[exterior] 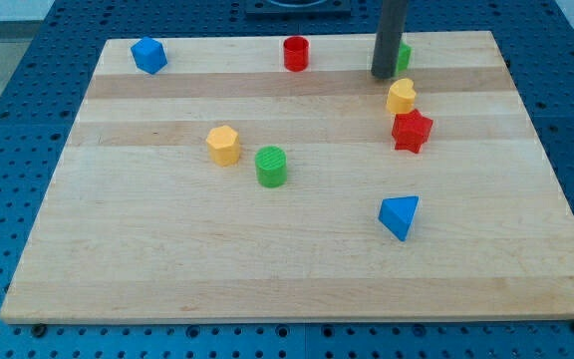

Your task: Slightly push the green star towards top right corner

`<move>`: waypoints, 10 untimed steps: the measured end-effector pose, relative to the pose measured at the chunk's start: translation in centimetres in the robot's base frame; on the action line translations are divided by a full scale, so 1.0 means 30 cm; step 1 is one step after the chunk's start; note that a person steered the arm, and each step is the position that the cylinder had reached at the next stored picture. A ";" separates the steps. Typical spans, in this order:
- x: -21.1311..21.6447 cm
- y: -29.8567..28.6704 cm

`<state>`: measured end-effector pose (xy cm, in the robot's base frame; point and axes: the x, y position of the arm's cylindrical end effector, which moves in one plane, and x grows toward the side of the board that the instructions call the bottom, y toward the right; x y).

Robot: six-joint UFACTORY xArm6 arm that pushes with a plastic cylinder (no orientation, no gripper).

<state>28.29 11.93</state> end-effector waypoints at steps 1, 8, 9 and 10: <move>-0.052 -0.213; -0.062 0.044; -0.064 0.072; -0.064 0.072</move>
<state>26.36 14.10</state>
